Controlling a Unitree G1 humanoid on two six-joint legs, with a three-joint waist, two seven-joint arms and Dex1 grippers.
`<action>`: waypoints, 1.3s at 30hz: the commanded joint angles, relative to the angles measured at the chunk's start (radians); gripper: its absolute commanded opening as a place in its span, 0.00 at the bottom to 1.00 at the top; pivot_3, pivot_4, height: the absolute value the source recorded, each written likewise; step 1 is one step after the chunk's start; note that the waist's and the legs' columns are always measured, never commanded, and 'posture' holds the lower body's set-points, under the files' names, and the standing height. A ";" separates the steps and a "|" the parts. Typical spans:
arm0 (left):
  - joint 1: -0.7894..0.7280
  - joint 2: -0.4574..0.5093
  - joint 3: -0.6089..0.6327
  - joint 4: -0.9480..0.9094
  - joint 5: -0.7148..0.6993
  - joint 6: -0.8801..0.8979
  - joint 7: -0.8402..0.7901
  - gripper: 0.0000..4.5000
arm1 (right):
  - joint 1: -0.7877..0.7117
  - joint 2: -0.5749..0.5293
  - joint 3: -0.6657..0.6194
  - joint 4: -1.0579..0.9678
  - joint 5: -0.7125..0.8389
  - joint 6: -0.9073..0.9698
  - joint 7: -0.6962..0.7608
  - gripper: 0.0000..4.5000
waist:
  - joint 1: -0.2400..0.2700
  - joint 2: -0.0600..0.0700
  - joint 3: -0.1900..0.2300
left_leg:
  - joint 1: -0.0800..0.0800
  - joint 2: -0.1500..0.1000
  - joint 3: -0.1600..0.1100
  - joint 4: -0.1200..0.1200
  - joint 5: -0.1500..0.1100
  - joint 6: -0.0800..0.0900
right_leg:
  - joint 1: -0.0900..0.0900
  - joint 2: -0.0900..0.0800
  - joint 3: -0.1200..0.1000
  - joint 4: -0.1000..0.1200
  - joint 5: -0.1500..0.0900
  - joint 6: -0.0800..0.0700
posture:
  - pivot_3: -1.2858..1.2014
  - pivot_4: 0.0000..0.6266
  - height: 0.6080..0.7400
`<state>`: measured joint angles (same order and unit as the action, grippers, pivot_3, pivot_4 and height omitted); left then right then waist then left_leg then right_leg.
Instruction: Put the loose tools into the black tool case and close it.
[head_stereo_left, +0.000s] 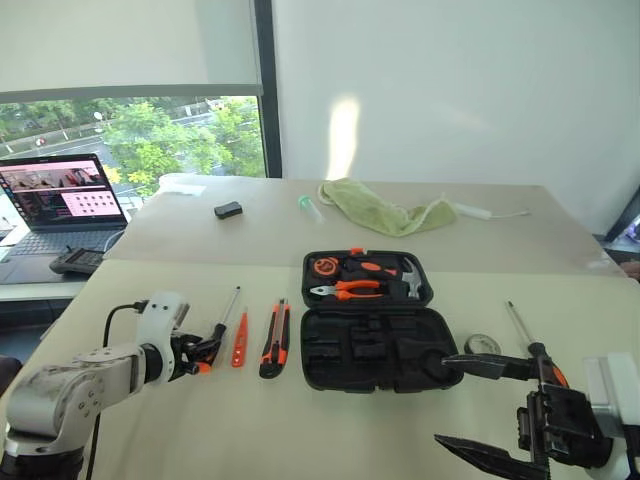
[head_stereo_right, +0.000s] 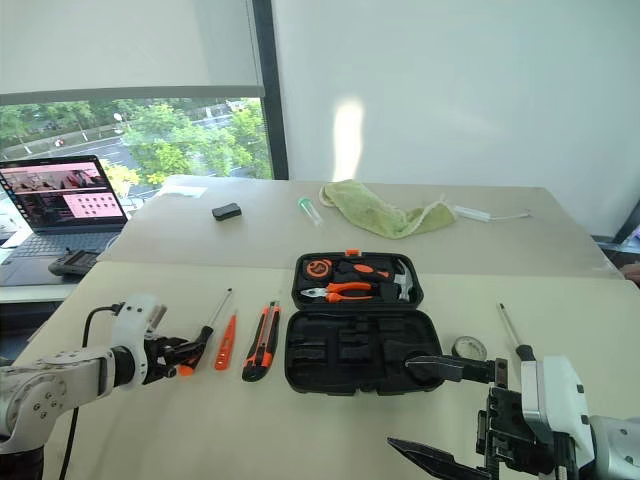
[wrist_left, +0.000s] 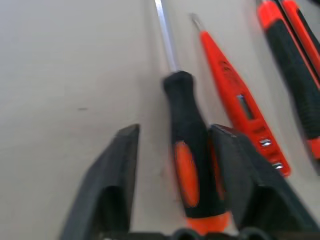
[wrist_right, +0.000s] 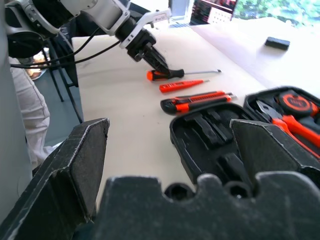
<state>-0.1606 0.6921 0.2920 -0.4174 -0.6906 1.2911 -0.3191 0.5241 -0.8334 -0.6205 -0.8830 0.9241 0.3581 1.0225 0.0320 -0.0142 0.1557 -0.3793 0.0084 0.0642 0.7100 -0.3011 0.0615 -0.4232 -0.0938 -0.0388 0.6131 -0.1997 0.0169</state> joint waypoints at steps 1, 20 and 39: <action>0.014 0.004 0.007 0.040 0.026 -0.010 -0.007 0.18 | 0.013 0.002 -0.033 -0.015 -0.005 0.001 -0.004 1.00 | -0.001 0.000 0.000 | 0.000 0.000 0.000 0.000 0.000 0.000 | 0.000 0.000 0.000 0.000 0.000 -0.001 | 0.52 0.24 1.00; -0.544 0.048 -0.468 0.191 0.073 -0.352 -0.588 0.17 | 0.115 0.121 -0.069 -0.075 -0.066 -0.019 -0.115 1.00 | 0.018 -0.007 0.003 | -0.004 -0.007 0.000 0.001 0.004 -0.004 | -0.001 0.001 -0.002 0.000 0.000 -0.001 | 0.52 0.24 1.00; -0.852 -0.260 -0.902 0.745 0.592 -0.709 -0.794 0.17 | 0.430 0.297 -0.363 -0.093 -0.032 -0.099 -0.074 1.00 | 0.008 -0.009 0.005 | -0.009 -0.009 0.000 0.005 -0.003 0.009 | -0.003 0.000 0.001 -0.001 -0.002 0.008 | 0.52 0.24 1.00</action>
<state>-0.9827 0.4376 -0.6128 0.3196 -0.1351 0.6073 -1.1001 0.9382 -0.5418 -0.9573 -0.9444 0.8687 0.2872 0.9553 0.0396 -0.0231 0.1604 -0.3884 -0.0008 0.0643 0.7148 -0.3043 0.0708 -0.4261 -0.0944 -0.0382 0.6116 -0.2014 0.0253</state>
